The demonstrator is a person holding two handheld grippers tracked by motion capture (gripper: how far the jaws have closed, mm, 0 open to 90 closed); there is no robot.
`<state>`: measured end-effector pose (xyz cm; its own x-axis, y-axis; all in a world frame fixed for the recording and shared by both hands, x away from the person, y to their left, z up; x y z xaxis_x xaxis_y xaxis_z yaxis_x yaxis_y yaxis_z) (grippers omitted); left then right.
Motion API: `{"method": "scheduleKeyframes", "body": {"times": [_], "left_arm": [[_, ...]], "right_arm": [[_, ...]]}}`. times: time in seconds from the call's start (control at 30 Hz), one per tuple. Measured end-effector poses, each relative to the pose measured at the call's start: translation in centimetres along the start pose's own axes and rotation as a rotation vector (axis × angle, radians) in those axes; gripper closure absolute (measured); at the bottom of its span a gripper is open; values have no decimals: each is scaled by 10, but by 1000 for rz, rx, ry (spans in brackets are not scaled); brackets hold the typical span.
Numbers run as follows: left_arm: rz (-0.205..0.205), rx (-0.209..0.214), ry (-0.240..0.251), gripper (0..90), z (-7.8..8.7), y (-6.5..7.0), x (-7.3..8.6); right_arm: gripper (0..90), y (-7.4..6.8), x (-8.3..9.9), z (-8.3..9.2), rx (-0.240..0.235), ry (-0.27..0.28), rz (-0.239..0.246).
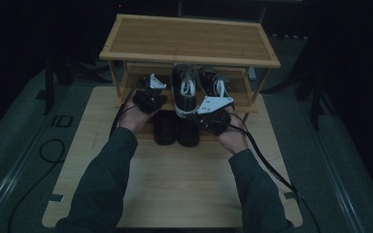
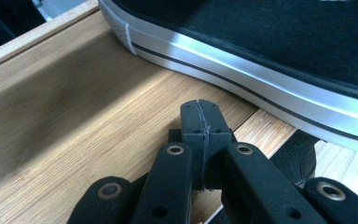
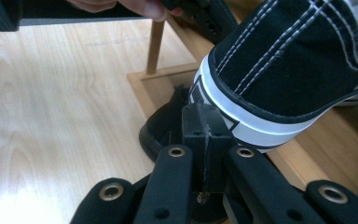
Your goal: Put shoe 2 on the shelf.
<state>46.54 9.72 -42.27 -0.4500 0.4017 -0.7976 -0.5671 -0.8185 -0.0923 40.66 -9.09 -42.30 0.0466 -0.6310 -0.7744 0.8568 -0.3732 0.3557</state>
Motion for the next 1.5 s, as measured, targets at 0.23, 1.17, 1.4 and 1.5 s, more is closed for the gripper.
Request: {"method": "scheduleKeyframes", "body": {"times": [0.23, 1.17, 1.4, 1.5], "left_arm": [[-1, -2, -2, 900, 0, 0, 0], [39, 43, 8, 900, 0, -4, 1], [42, 50, 3, 900, 1, -5, 1], [45, 56, 4, 900, 0, -6, 0]], "right_arm": [[900, -2, -4, -6, 13, 19, 14], [899, 14, 6, 31, 25, 5, -17], [886, 25, 25, 63, 30, 14, -40], [883, 29, 35, 74, 36, 7, -46]]}}
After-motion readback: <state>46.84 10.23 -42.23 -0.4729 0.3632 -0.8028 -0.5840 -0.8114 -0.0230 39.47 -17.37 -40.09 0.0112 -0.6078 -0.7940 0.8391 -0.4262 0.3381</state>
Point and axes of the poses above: each handheld gripper's, and its own axes: z roughly backward along the jaws, x roughly out of its underside, y roughly to its right, the point moved 4 cm from there along -z, roughly forward along the jaws, and after that the axes turned 7 degrees about z, right-handed, at the moved point
